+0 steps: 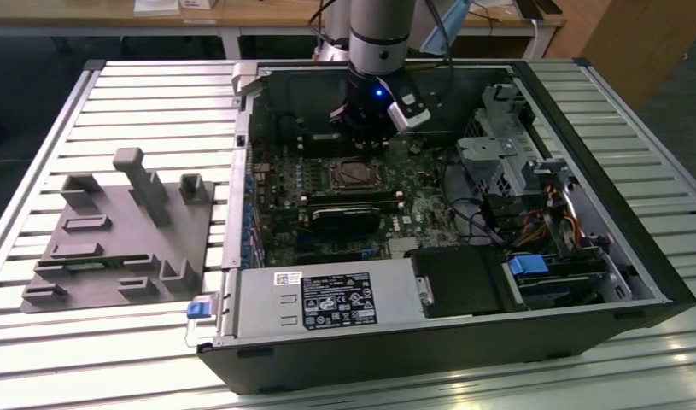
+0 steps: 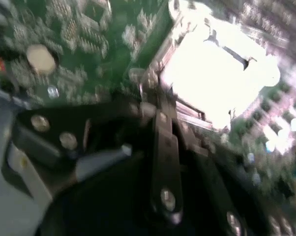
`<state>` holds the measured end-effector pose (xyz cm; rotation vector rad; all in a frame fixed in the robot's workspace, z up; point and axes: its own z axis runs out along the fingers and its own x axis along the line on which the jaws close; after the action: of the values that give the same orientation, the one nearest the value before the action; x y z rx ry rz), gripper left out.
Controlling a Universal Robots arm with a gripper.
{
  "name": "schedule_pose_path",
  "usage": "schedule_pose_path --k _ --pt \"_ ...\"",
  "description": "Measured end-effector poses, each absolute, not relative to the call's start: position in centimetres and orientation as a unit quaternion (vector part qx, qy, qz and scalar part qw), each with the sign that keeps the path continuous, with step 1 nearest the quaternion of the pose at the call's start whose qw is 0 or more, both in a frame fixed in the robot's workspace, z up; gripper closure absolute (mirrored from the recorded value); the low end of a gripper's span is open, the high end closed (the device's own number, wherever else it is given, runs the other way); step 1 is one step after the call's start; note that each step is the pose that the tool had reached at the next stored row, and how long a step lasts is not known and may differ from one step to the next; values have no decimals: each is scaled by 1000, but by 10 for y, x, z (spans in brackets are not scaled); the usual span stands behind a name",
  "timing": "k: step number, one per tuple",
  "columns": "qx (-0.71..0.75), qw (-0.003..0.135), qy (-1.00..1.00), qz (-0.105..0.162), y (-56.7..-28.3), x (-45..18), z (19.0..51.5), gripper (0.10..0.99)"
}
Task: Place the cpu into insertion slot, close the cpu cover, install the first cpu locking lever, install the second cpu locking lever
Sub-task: 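Install the first cpu locking lever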
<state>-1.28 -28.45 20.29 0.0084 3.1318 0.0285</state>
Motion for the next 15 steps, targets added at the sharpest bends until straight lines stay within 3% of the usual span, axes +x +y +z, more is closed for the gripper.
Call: schedule_pose_path --k 6,15 --pt "3 5 1000 10 -284 -14 209 980" --pt "3 10 999 33 -285 -28 214 980"
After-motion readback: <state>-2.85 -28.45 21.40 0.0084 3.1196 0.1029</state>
